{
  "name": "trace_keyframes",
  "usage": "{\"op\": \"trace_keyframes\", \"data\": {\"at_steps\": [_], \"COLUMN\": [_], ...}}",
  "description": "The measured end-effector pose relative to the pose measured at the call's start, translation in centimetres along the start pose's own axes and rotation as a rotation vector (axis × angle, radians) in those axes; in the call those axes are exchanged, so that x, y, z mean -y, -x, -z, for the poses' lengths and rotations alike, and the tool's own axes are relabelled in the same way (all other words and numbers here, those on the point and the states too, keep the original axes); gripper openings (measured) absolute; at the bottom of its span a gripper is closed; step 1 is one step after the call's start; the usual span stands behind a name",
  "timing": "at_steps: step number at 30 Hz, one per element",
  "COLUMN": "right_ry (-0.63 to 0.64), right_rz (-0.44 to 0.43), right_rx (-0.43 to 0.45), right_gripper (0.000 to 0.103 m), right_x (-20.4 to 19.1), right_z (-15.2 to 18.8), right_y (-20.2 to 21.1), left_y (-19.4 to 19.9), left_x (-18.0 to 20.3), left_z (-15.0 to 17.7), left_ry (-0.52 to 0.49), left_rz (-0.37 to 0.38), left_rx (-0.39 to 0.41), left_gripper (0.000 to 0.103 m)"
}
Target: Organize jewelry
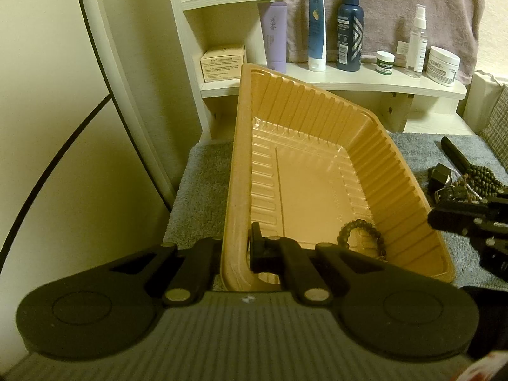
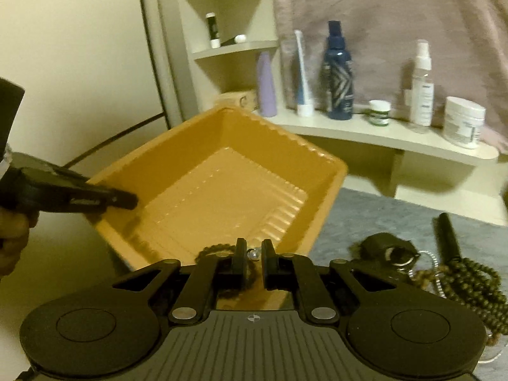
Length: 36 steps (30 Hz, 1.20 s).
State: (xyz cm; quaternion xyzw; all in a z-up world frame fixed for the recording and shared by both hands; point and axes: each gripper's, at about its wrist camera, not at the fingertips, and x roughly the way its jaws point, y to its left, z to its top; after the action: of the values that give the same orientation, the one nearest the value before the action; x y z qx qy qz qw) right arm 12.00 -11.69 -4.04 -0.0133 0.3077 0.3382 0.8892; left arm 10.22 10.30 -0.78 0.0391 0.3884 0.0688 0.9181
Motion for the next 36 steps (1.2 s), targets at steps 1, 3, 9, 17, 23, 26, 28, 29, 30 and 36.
{"op": "trace_keyframes", "data": {"at_steps": [1,3,9,17,23,26,28,29,30,36], "right_ry": [0.000,0.004,0.013,0.000,-0.068,-0.117,-0.150,-0.164,-0.177,-0.248], "right_rz": [-0.003,-0.009,-0.023,-0.032,0.062,0.135,0.188,0.212,0.232,0.356], "right_rx": [0.000,-0.002,-0.003,-0.008,0.009,-0.003,-0.011,-0.017,-0.021,-0.028], "right_gripper": [0.009,0.009,0.009,0.027,0.031,0.031,0.031,0.031,0.031,0.031], "right_x": [0.0,-0.1,-0.3,-0.1,2.0,3.5,4.7,5.3,5.8,8.9], "right_z": [0.0,0.0,0.1,0.4,1.2,2.4,3.3,3.7,4.0,6.0], "right_y": [-0.1,-0.2,-0.5,-0.5,1.1,1.8,2.5,2.8,3.1,5.0], "left_y": [0.0,0.0,-0.1,-0.1,0.0,0.0,0.0,0.0,0.0,0.0], "left_x": [0.0,0.0,0.0,0.0,0.0,0.1,0.1,0.1,0.1,0.1], "left_z": [0.0,0.0,0.0,0.0,0.0,0.0,0.0,0.0,0.0,0.0], "left_ry": [-0.001,-0.001,-0.001,-0.001,0.000,-0.002,-0.003,-0.003,-0.004,-0.005], "left_rz": [0.000,0.001,0.001,0.000,0.000,-0.001,0.000,0.000,0.000,-0.001], "left_rx": [0.000,0.001,0.000,0.001,0.001,0.003,0.004,0.004,0.004,0.005], "left_gripper": [0.003,0.003,0.003,0.003,0.003,0.003,0.003,0.003,0.003,0.003]}}
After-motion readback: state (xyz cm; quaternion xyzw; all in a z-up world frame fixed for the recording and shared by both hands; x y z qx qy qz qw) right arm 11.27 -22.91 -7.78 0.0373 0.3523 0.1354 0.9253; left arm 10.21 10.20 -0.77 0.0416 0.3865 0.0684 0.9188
